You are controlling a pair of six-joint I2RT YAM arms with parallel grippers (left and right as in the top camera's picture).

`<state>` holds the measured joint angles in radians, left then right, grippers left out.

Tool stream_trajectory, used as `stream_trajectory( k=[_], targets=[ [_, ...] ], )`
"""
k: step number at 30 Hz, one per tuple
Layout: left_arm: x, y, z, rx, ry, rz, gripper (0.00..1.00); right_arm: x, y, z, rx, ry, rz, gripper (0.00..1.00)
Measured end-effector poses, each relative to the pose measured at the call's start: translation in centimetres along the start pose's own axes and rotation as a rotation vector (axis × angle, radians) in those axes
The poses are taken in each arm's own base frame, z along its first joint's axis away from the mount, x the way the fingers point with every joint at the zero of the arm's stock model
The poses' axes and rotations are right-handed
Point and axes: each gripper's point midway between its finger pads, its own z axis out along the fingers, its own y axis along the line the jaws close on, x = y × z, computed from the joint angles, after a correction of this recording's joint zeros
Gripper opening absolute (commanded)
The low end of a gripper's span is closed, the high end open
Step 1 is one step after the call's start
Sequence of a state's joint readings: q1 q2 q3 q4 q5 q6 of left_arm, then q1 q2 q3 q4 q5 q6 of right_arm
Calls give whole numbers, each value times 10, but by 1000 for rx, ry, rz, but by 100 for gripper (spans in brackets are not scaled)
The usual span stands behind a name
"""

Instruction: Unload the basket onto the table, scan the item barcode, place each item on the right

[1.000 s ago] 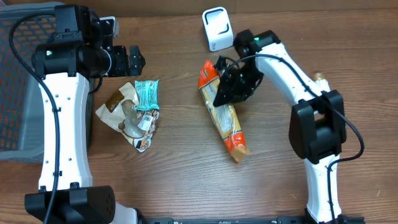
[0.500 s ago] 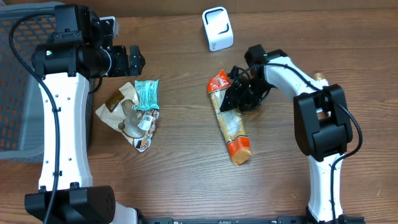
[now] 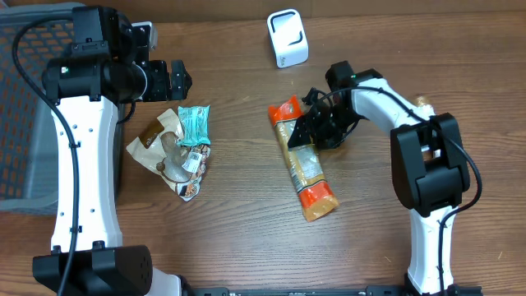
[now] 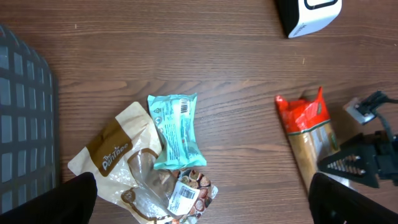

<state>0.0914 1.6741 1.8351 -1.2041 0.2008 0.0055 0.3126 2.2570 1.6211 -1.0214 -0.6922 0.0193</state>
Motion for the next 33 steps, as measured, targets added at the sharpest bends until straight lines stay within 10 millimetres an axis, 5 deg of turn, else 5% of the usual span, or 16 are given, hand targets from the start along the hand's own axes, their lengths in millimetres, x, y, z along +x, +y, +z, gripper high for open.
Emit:
stream_trajectory(
  k=[3, 6, 20, 26, 33],
  targets=[
    [0, 0, 0, 0, 0, 0, 100, 4, 2, 7, -7, 10, 28, 18],
    [0, 0, 0, 0, 0, 0, 100, 5, 6, 9, -32, 17, 53, 4],
    [0, 0, 0, 0, 0, 0, 100, 5, 32, 4, -234, 32, 46, 4],
    [0, 0, 0, 0, 0, 0, 100, -6, 47, -34, -391, -20, 26, 4],
    [0, 0, 0, 0, 0, 0, 100, -7, 97, -128, -550, -200, -129, 4]
  ],
)
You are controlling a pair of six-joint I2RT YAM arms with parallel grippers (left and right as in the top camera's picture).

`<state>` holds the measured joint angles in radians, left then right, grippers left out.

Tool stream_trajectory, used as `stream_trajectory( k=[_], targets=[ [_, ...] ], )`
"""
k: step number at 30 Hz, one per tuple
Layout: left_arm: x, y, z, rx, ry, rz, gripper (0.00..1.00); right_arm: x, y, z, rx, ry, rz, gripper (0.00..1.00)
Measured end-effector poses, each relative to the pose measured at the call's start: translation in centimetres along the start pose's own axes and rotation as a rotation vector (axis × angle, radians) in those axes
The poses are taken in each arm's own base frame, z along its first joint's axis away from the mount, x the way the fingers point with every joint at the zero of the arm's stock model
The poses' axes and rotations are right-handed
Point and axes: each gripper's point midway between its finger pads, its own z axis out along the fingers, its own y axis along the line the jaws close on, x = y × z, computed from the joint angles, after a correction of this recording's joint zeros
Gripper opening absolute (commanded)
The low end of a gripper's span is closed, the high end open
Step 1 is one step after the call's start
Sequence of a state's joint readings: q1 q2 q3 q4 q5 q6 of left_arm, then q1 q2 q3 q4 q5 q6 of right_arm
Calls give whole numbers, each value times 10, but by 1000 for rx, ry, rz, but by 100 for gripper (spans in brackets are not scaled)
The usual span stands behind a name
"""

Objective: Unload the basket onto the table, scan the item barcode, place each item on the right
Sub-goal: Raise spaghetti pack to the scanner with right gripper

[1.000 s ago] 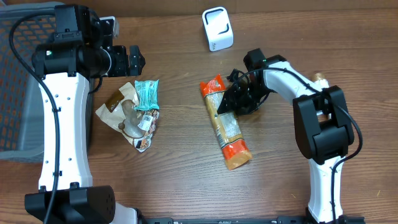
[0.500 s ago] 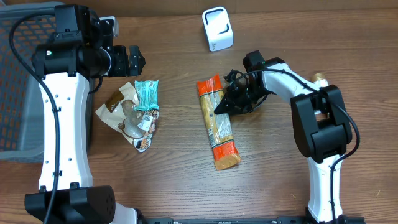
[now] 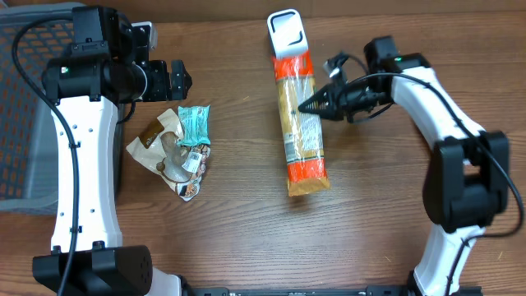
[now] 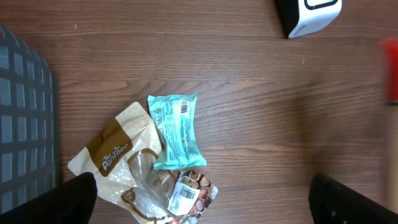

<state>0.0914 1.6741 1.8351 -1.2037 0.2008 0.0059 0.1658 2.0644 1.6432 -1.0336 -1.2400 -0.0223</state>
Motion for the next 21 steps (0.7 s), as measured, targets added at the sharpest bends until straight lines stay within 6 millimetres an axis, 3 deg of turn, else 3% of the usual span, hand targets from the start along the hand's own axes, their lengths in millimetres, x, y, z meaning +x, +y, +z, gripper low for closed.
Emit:
stream_trajectory(
  k=[5, 9, 13, 16, 21],
  targets=[
    [0, 0, 0, 0, 0, 0, 100, -3, 46, -15, -18, -50, -132, 4],
    [0, 0, 0, 0, 0, 0, 100, -15, 53, -24, 127, -101, -145, 4],
    [0, 0, 0, 0, 0, 0, 100, -51, 42, -44, 485, -228, -219, 4],
    [0, 0, 0, 0, 0, 0, 100, -90, 36, -60, 773, -382, -360, 4],
    [0, 0, 0, 0, 0, 0, 100, -145, 58, -71, 1090, -563, -706, 4]
  ],
)
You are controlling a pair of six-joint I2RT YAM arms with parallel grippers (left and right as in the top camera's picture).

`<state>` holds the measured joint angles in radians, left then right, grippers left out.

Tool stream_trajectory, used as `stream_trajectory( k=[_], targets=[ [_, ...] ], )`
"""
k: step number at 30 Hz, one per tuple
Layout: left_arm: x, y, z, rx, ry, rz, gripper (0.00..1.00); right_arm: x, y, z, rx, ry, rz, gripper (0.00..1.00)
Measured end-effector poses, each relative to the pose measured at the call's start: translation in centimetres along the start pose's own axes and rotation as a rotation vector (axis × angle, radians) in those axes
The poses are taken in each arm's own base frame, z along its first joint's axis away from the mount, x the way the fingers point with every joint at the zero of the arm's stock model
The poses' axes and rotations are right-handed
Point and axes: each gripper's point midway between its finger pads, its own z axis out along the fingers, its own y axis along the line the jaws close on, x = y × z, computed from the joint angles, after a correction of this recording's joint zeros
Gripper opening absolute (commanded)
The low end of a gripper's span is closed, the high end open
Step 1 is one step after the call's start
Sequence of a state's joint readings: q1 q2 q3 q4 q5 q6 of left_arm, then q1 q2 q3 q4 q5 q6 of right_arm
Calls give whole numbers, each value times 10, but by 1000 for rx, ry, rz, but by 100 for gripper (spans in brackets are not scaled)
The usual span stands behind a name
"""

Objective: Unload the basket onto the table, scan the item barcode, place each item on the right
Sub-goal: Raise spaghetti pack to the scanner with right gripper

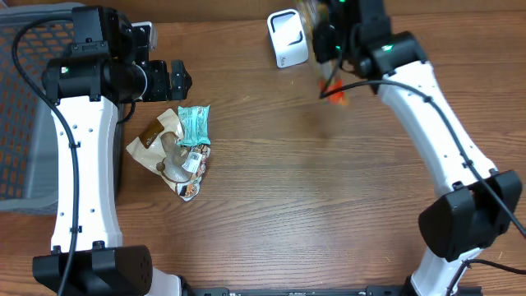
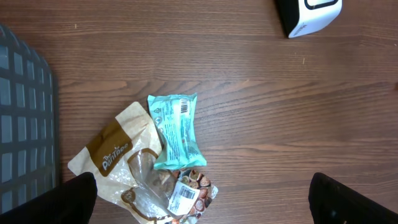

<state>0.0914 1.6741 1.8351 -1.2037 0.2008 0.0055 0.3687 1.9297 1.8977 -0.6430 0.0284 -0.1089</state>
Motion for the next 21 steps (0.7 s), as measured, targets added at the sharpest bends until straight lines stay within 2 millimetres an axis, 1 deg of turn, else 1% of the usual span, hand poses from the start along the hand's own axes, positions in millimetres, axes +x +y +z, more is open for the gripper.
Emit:
stream_trajectory(
  k=[2, 4, 5, 7, 10, 12, 15, 18, 21],
  targets=[
    [0, 0, 0, 0, 0, 0, 100, -17, 2, 5, 45, -72, -120, 4],
    [0, 0, 0, 0, 0, 0, 100, -32, 4, 15, 79, -139, -229, 4],
    [0, 0, 0, 0, 0, 0, 100, -36, 5, 21, 93, -162, -274, 4],
    [0, 0, 0, 0, 0, 0, 100, -38, 4, 37, 119, -186, -352, 4],
    [0, 0, 0, 0, 0, 0, 100, -29, 1, 70, 157, -190, -473, 4],
    [0, 0, 0, 0, 0, 0, 100, -14, 1, 97, 171, -170, -565, 4],
    [0, 0, 0, 0, 0, 0, 100, 11, 3, 132, 182, -137, -691, 4],
    [0, 0, 0, 0, 0, 0, 100, 18, 11, 150, 197, -160, -776, 4],
    [0, 0, 0, 0, 0, 0, 100, 6, 25, 150, 212, -222, -820, 4]
  ],
)
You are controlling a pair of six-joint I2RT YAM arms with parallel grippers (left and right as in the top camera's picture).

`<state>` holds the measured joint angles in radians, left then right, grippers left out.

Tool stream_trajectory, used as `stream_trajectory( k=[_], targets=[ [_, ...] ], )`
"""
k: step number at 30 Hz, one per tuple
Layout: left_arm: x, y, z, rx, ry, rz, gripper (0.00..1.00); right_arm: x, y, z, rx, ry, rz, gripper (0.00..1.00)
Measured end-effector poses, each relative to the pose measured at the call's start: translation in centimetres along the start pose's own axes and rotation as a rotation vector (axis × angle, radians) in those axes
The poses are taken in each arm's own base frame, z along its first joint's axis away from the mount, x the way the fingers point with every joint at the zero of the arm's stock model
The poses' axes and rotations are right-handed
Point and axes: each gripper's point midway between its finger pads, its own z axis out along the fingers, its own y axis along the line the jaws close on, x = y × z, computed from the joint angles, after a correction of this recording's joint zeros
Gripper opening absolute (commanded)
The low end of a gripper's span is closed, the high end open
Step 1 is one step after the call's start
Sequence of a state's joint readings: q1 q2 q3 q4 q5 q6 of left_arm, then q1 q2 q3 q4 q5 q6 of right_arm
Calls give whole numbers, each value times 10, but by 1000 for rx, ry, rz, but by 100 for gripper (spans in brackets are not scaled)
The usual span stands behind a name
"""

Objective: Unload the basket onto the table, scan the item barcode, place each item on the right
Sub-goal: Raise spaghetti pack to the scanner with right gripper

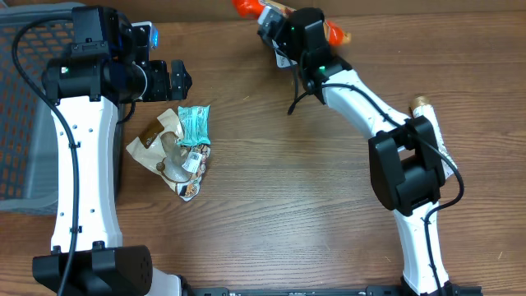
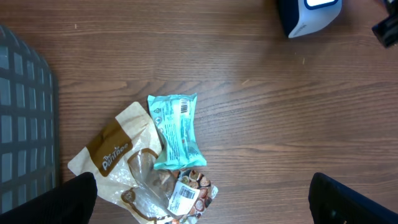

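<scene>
A long orange-and-tan package is held at the table's back edge, its ends sticking out on both sides of my right gripper, which is shut on it. In the overhead view that gripper and package hide the scanner. The left wrist view shows the white scanner at the top, with a dark part of the right gripper just to its right. My left gripper hangs open above the packets at the left with nothing in it; its dark fingers frame the bottom of the wrist view.
A teal packet lies against a brown-and-white pouch, with a small packet carrying a barcode label below them. A grey mesh basket stands at the left edge.
My right gripper has moved left with the long package, from just right of the scanner to over it, so the scanner is now hidden from overhead. The left arm has not moved.
My right gripper was at the long package lying right of centre on the table. Then the package was turned with its top end by the scanner. Then it was up at the back beside the scanner, and now it is held over it.
</scene>
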<state>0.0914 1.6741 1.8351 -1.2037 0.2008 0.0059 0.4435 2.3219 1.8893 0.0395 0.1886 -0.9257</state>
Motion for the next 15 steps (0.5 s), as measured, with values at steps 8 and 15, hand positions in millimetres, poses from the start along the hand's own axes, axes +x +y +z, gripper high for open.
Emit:
stream_trajectory(
  k=[8, 15],
  targets=[
    [0, 0, 0, 0, 0, 0, 100, -44, 13, -7, 11, -103, -63, 4],
    [0, 0, 0, 0, 0, 0, 100, -49, 20, -9, -3, -116, -80, 4]
  ],
)
